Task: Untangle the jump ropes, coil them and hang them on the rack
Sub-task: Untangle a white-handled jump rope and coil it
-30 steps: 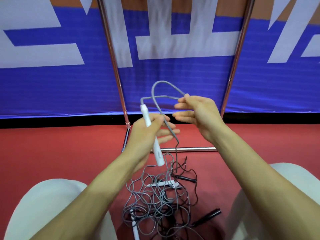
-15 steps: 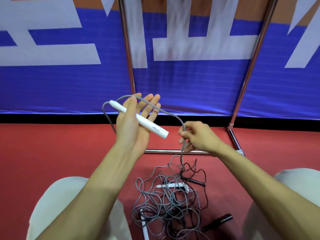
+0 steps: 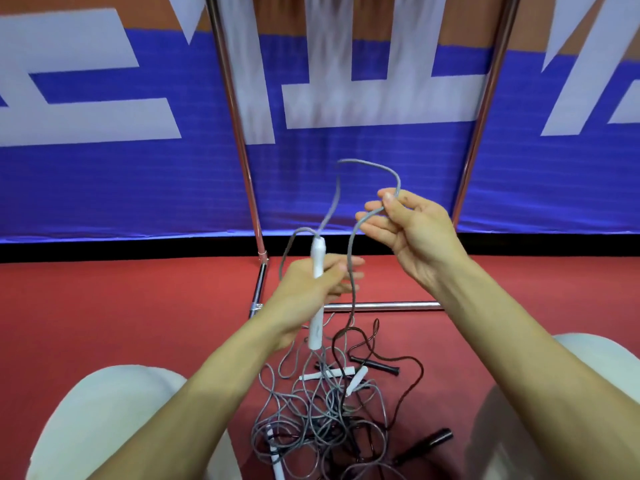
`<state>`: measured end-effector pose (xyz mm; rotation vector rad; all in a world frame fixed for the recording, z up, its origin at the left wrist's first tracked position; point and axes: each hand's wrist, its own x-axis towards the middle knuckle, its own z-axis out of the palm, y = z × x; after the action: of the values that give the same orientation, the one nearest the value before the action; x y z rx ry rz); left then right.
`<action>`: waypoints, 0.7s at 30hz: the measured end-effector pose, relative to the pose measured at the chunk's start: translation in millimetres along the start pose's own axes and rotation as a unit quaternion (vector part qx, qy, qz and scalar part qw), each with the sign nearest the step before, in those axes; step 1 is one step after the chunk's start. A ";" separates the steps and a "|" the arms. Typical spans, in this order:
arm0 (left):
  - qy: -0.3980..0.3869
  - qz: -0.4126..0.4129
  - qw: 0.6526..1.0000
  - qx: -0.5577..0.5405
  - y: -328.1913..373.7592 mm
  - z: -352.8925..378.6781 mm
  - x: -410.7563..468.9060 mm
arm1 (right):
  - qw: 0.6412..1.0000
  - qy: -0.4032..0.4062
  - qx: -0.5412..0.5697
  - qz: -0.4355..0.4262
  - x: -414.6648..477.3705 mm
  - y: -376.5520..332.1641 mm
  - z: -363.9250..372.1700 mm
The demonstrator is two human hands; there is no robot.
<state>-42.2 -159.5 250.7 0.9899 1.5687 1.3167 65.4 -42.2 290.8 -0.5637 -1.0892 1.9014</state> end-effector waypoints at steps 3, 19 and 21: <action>-0.048 -0.004 0.999 -0.003 1.7 6.4 -1.8 | 0.996 0.020 0.090 0.002 1.2 -2.2 -4.1; 0.129 0.080 0.896 -0.417 35.5 -11.0 -7.0 | 0.963 -0.075 -0.250 0.072 3.9 26.3 -7.5; 0.118 0.090 0.873 -0.465 38.0 -18.3 -6.6 | 0.920 -0.170 -0.341 0.093 -0.8 34.7 -7.6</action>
<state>-55.2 -166.5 290.7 0.3594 0.7879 2.0818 55.7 -48.2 257.2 -0.7511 -2.0222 1.7868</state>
